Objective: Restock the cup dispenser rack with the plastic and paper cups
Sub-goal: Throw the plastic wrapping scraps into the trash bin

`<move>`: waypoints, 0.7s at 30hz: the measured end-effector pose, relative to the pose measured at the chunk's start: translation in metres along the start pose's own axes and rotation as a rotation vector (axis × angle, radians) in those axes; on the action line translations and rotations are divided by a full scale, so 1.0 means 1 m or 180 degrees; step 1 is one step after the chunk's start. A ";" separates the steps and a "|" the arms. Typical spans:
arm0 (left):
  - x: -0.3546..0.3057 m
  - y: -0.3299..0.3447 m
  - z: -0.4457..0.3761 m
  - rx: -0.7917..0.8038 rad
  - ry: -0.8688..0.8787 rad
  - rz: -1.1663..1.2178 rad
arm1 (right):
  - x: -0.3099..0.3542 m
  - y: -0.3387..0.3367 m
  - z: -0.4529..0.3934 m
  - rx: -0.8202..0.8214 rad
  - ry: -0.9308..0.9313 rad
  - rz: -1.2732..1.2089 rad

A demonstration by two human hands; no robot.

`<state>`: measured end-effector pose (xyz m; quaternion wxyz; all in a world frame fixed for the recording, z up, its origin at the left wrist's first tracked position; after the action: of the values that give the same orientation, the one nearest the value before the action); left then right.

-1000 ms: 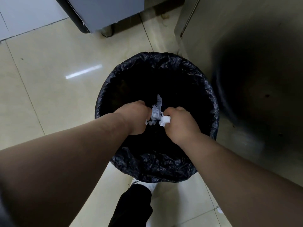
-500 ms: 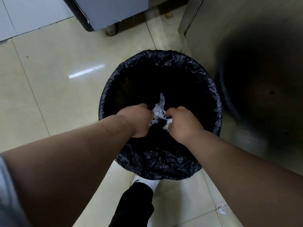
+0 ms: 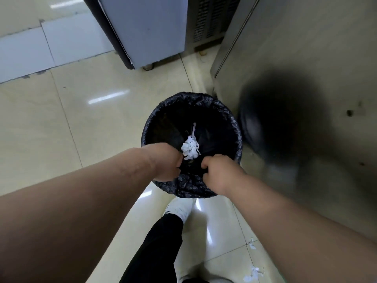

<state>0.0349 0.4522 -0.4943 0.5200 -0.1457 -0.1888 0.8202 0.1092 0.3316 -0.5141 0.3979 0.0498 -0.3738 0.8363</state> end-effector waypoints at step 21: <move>-0.101 -0.078 0.313 -0.0243 0.0703 -0.0613 | 0.075 -0.096 0.374 0.0136 0.0170 -0.0235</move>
<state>0.0028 0.3418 -0.1765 0.6080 -0.2360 -0.1746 0.7376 0.0457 0.1689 -0.1620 0.4372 0.0497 -0.3430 0.8299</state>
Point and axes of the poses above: each hand's wrist, its own z-axis away from the middle knuckle, its own y-axis out of the palm, x = y × z, the point moved 6 cm from there along -z, towards the middle knuckle, and after that the axes turned 10 degrees about -y, right-handed, at the moved point
